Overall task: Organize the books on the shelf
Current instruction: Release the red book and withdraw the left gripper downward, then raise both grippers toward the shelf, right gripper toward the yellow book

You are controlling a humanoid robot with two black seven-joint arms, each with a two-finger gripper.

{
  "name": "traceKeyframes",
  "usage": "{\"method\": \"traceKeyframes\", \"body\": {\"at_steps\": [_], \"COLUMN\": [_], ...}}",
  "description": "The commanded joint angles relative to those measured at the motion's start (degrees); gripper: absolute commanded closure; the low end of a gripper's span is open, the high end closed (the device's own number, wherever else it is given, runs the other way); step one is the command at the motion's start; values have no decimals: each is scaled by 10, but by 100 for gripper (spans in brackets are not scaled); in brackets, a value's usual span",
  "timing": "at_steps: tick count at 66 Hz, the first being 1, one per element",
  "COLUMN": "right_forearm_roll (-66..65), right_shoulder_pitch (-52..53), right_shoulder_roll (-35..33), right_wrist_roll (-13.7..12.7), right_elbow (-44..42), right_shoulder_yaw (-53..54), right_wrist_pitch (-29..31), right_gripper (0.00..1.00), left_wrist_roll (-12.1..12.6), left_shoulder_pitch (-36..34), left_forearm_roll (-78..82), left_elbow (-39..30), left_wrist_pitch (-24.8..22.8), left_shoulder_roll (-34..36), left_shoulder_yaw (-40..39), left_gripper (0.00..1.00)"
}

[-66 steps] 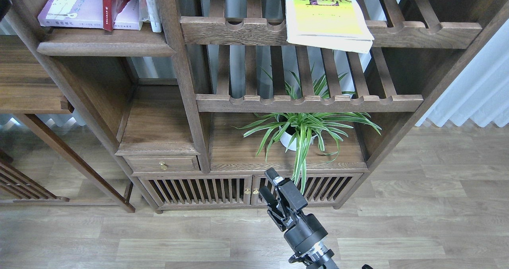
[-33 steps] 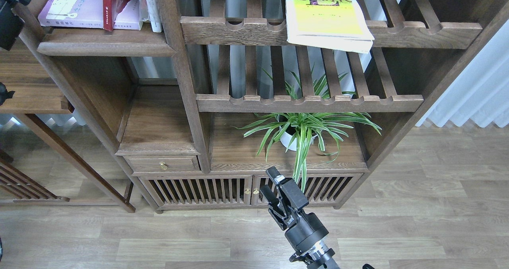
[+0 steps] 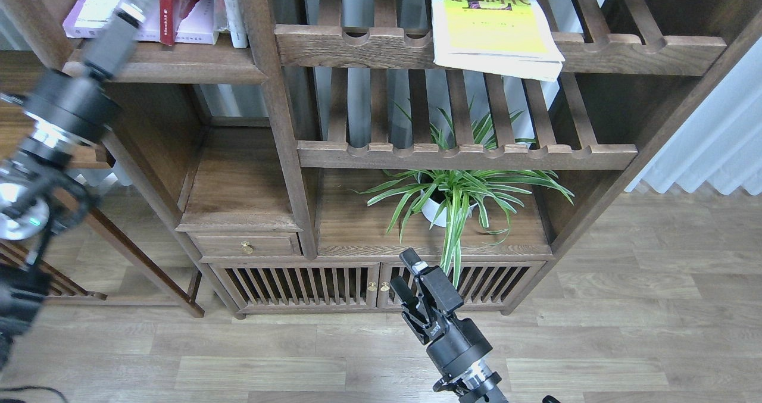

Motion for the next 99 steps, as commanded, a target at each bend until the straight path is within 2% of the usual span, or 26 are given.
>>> {"method": "traceKeyframes", "body": {"at_steps": [1,10,14,25,29,33,48,77,99], "right_forearm_roll": [0,1,1,1,1,1,1,2,3], "right_shoulder_pitch": [1,1,0,0,0,0,0,44,133], "right_shoulder_roll": [0,0,0,0,0,0,0,0,0], "right_wrist_roll": [-1,0,-1,-1,-1,-1,-2,-2,1], "right_elbow": [-1,0,0,0,0,0,0,5,3], "right_shoulder_yaw": [7,10,10,17,20,21,18,24,35], "right_wrist_pitch": [0,0,0,0,0,0,0,0,0], "right_gripper": [1,1,1,1,1,1,1,1,1], "left_wrist_roll": [1,0,0,1,2,1,1,1,1], "left_shoulder_pitch": [18,54,66,102,125,151,191,186,186], "left_forearm_roll": [-1,-2,-2,1,2,3,3,3,4], "left_elbow": [-4,-4,-10,-9,-6,-3,1,31,33], "left_wrist_pitch": [0,0,0,0,0,0,0,0,0], "left_shoulder_roll": [-6,-16,-47,-70,-92,-125,-125,-125,-125], "left_shoulder_yaw": [5,8,8,8,12,12,6,-45,-63], "left_gripper": [11,13,14,15,18,16,11,11,11]}}
